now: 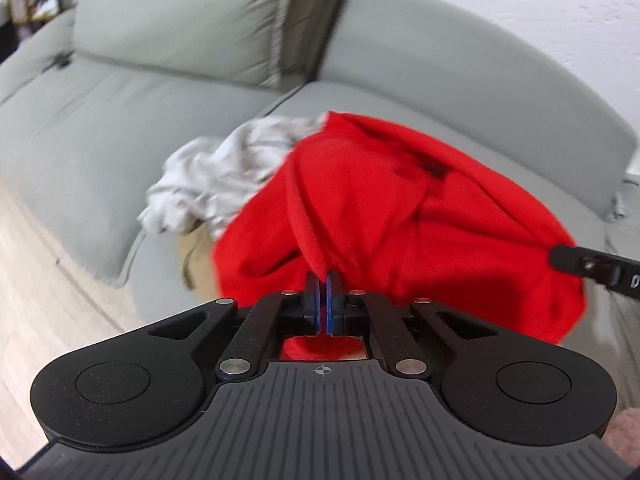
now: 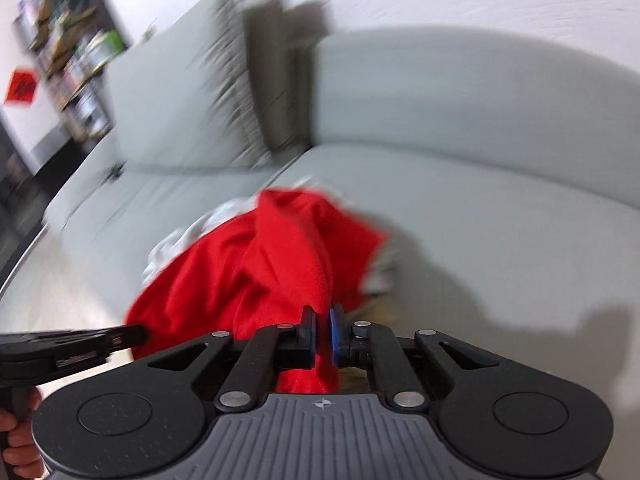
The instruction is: Fold clothes
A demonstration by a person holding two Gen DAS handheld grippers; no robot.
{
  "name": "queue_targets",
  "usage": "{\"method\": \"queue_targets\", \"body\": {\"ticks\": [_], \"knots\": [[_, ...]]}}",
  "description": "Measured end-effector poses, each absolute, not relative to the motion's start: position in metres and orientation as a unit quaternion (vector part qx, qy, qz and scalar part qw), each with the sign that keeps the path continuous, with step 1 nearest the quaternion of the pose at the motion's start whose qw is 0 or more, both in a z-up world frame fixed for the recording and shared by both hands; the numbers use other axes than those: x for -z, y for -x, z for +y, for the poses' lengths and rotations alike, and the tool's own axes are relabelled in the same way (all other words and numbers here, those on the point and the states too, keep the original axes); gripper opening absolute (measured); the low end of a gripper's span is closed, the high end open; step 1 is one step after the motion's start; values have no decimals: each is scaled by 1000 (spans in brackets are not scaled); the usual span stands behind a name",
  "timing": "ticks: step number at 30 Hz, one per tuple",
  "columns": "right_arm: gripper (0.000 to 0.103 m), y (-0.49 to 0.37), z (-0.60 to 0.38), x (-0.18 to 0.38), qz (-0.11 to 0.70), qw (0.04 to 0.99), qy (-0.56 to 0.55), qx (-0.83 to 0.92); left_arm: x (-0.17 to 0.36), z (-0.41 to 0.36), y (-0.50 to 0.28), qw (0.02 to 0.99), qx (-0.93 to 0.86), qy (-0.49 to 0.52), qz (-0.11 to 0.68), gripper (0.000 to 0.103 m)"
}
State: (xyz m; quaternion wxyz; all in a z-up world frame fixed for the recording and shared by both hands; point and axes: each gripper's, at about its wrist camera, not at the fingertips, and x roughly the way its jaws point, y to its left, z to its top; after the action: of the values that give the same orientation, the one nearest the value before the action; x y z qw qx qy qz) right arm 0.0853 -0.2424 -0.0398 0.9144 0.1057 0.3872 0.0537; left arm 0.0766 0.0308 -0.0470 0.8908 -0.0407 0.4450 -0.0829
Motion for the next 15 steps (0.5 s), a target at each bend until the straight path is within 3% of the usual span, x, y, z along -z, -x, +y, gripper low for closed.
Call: {"method": "queue_targets", "body": {"ticks": [9,15], "knots": [[5,11,-387,9,317,926,-178,104,17,-99,-43,882,203,-27,425,2],[6,62,-449,38,339,902,-210,168,59,-183,-11,840,251,-99,471,2]]}}
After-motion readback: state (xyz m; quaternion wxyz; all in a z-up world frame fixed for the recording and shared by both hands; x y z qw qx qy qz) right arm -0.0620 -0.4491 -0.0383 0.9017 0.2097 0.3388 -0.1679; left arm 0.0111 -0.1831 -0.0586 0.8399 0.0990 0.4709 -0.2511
